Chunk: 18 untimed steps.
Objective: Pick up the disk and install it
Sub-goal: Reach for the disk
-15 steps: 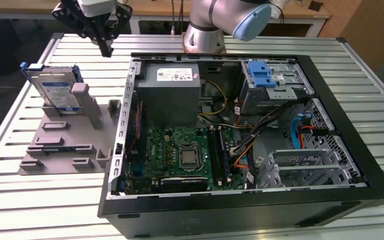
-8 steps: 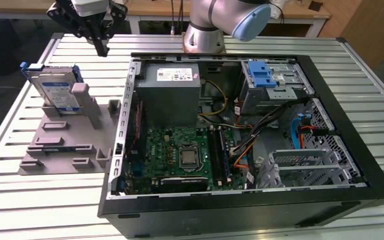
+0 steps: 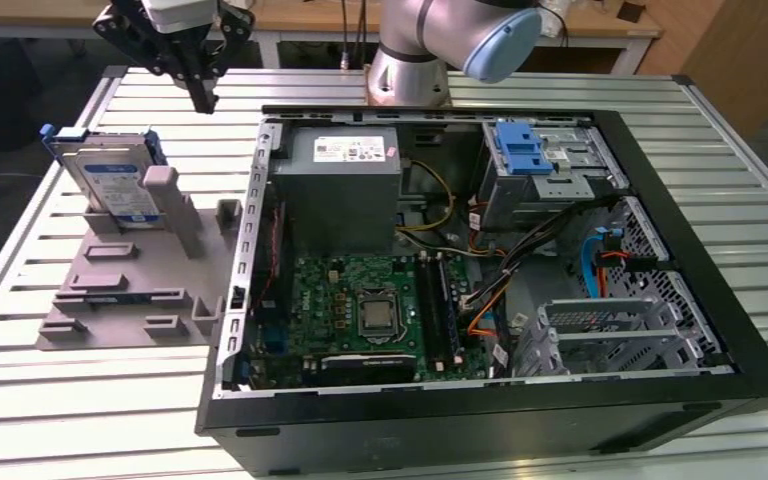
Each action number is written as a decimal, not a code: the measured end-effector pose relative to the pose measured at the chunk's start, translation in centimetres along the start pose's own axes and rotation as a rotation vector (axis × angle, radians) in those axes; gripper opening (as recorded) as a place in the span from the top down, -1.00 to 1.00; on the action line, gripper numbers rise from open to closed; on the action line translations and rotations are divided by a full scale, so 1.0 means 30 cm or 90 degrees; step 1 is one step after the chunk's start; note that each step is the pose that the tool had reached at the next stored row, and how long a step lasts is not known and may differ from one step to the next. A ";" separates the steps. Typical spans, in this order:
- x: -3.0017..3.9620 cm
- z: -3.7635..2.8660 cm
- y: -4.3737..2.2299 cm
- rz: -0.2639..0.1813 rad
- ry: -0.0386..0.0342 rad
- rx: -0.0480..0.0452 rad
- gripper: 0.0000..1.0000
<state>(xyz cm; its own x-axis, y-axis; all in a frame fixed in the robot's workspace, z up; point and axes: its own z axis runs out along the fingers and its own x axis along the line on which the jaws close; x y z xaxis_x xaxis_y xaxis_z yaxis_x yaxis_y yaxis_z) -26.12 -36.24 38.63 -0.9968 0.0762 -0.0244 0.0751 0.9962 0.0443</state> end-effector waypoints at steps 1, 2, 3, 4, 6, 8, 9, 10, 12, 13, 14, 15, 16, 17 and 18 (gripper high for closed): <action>0.002 0.000 0.000 0.000 0.0000 0.0000 0.79; 0.004 0.000 0.000 0.000 0.0000 -0.0001 0.79; 0.008 0.000 0.000 0.000 0.0000 0.0000 0.79; 0.012 0.000 -0.001 0.000 0.0000 -0.0001 0.79; 0.020 0.000 -0.001 0.000 0.0000 0.0000 0.79; 0.028 -0.001 -0.002 0.000 0.0000 0.0000 0.79; 0.032 -0.001 -0.002 0.000 0.0000 0.0000 0.79; 0.036 -0.001 -0.002 0.000 0.0000 0.0000 0.79; 0.044 -0.001 -0.003 0.000 0.0000 0.0000 0.79; 0.048 -0.001 -0.003 0.000 0.0000 0.0000 0.79; 0.051 -0.001 -0.003 0.000 0.0000 0.0000 0.79; 0.055 -0.001 -0.003 0.000 0.0000 0.0000 0.79; 0.058 -0.001 -0.002 0.000 0.0000 0.0000 0.79; 0.062 -0.001 -0.002 0.000 0.0000 0.0000 0.79; 0.067 -0.001 -0.002 0.000 0.0000 0.0000 0.79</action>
<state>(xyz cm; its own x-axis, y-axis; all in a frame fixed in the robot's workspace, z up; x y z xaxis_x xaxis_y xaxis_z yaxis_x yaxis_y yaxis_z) -28.11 -36.16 38.61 -0.9968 0.0762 -0.0243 0.0750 0.9962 0.0443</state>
